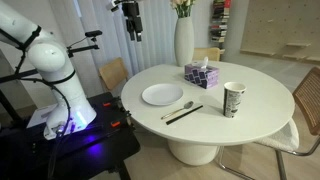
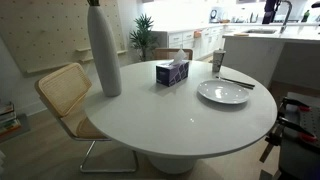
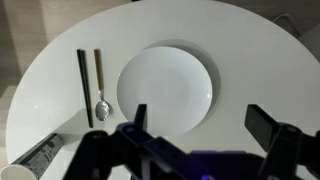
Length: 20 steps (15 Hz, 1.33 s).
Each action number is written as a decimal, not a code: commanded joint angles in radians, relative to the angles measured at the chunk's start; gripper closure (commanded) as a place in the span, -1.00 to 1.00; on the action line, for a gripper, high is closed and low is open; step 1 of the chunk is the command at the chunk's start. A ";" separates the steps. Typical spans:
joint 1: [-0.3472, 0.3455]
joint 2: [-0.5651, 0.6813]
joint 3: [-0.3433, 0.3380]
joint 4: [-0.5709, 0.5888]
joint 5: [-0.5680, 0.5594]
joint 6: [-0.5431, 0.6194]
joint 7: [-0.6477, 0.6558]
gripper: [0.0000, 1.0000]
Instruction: Move the cup to the left
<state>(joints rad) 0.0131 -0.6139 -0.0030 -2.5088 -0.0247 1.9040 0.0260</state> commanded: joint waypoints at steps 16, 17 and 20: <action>-0.009 0.015 -0.002 0.014 -0.004 0.000 -0.014 -1.00; -0.019 0.035 -0.008 0.032 -0.013 0.000 -0.015 -1.00; -0.057 0.114 -0.052 0.098 -0.052 0.040 -0.041 -1.00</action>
<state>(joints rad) -0.0009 -0.5951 -0.0198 -2.4922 -0.0420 1.9150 0.0246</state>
